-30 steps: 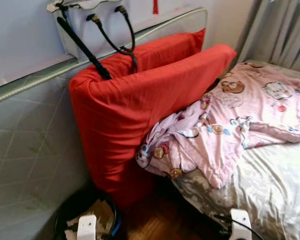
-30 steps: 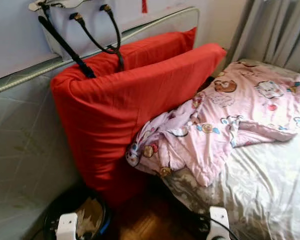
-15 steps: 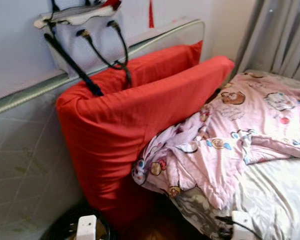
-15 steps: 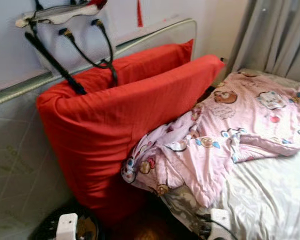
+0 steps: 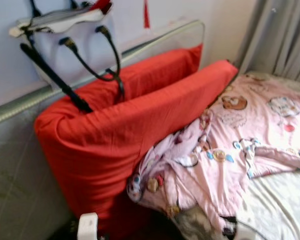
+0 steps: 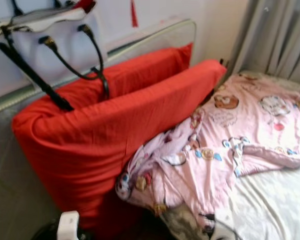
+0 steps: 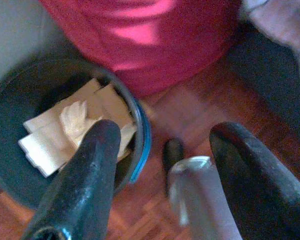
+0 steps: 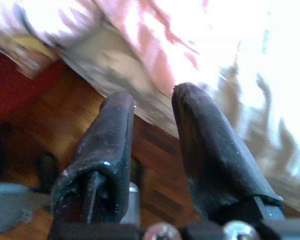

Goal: Clean up the room

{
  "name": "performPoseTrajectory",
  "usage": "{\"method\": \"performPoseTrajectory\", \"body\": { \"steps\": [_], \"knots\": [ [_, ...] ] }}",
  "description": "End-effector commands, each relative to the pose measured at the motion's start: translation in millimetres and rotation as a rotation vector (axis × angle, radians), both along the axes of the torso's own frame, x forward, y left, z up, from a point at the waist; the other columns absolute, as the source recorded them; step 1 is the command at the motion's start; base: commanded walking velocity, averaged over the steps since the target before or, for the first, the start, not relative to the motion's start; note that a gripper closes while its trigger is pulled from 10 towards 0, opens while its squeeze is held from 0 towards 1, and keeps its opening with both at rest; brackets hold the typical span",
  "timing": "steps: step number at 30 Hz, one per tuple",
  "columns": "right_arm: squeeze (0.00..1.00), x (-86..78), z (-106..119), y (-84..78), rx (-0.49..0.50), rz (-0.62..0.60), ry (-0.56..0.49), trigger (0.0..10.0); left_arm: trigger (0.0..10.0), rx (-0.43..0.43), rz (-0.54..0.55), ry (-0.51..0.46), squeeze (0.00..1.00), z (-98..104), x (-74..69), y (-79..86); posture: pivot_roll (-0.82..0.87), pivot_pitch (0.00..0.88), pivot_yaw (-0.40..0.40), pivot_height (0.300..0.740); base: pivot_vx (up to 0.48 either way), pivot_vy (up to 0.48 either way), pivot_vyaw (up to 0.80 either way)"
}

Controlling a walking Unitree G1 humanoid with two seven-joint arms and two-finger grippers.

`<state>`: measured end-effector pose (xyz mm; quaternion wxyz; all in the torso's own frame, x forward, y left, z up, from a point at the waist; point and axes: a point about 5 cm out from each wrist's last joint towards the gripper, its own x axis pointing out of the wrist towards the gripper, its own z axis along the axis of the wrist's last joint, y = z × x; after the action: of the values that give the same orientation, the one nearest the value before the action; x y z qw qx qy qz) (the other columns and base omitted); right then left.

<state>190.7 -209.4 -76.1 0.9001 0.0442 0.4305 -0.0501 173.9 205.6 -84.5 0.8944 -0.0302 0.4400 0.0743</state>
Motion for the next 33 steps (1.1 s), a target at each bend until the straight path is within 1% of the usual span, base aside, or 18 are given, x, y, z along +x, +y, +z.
{"method": "performPoseTrajectory", "body": {
  "steps": [1,8,13,14,18,20,22,27,28,29,30,31,33],
  "knots": [
    [0.0,-7.6,-1.5,-11.1,-0.023,-0.019,0.017,10.0,10.0,-0.009,-0.011,-0.014,0.0,1.9,6.1,-5.6,-0.09,0.0,0.023,0.74,0.0,0.0,0.0],
    [0.0,-7.2,-0.7,-12.5,-0.019,-0.046,-0.001,10.0,10.0,-0.014,-0.009,-0.025,0.0,2.2,6.6,-6.7,-0.09,0.0,0.02,0.74,0.0,0.0,0.0],
    [0.0,-7.4,-0.7,-12.8,-0.021,-0.042,-0.001,10.0,10.0,-0.001,-0.027,-0.021,0.0,2.2,6.6,-6.8,-0.09,0.0,0.018,0.74,0.0,0.0,0.0],
    [0.0,-7.5,-0.7,-12.8,-0.022,-0.037,0.0,10.0,10.0,0.003,-0.03,-0.02,0.0,2.1,6.5,-6.8,-0.09,0.0,0.018,0.74,0.0,-0.409,0.0],
    [0.0,-7.1,-0.3,-12.7,-0.028,-0.025,-0.009,10.0,10.0,-0.001,-0.017,-0.024,0.0,1.9,5.8,-6.6,-0.09,0.0,0.019,0.74,0.0,-0.102,0.0],
    [0.0,-5.6,1.1,-12.2,-0.016,-0.04,-0.042,10.0,10.0,-0.015,0.006,-0.039,0.0,2.3,5.7,-6.2,-0.1,0.0,0.028,0.74,0.0,0.0,0.0],
    [0.0,-2.9,3.3,-10.1,0.003,-0.029,-0.083,10.0,10.0,-0.034,0.038,-0.068,0.0,3.4,6.3,-5.4,-0.12,0.0,0.036,0.74,0.0,0.0,0.0],
    [0.0,-0.3,5.6,-8.5,0.02,-0.023,-0.125,10.0,10.0,-0.047,0.062,-0.101,0.0,4.9,7.3,-4.5,-0.12,0.0,0.042,0.74,0.0,0.0,0.0],
    [0.0,17.7,14.8,3.7,0.032,0.005,-0.211,10.0,10.0,-0.054,0.085,-0.123,0.0,5.9,7.8,-3.8,-0.12,0.0,0.041,0.74,0.0,0.0,0.0],
    [0.0,29.9,21.7,12.7,0.04,0.023,-0.265,10.0,10.0,-0.055,0.091,-0.13,0.0,6.2,8.0,-3.7,-0.12,0.0,0.041,0.74,0.0,0.0,0.0],
    [0.0,45.5,31.8,21.0,0.035,0.044,-0.327,10.0,10.0,-0.059,0.101,-0.141,0.0,6.7,8.1,-3.5,-0.12,0.0,0.041,0.74,0.0,0.0,0.0],
    [0.0,56.3,39.7,26.0,0.03,0.06,-0.373,10.0,10.0,-0.062,0.106,-0.15,0.0,7.1,8.3,-3.5,-0.12,0.0,0.039,0.74,0.0,0.0,0.0],
    [0.0,65.5,48.3,28.9,0.024,0.092,-0.427,10.0,10.0,-0.064,0.103,-0.177,0.0,8.5,9.2,-3.7,-0.12,0.0,0.036,0.74,0.0,0.0,0.0]
  ]
}}
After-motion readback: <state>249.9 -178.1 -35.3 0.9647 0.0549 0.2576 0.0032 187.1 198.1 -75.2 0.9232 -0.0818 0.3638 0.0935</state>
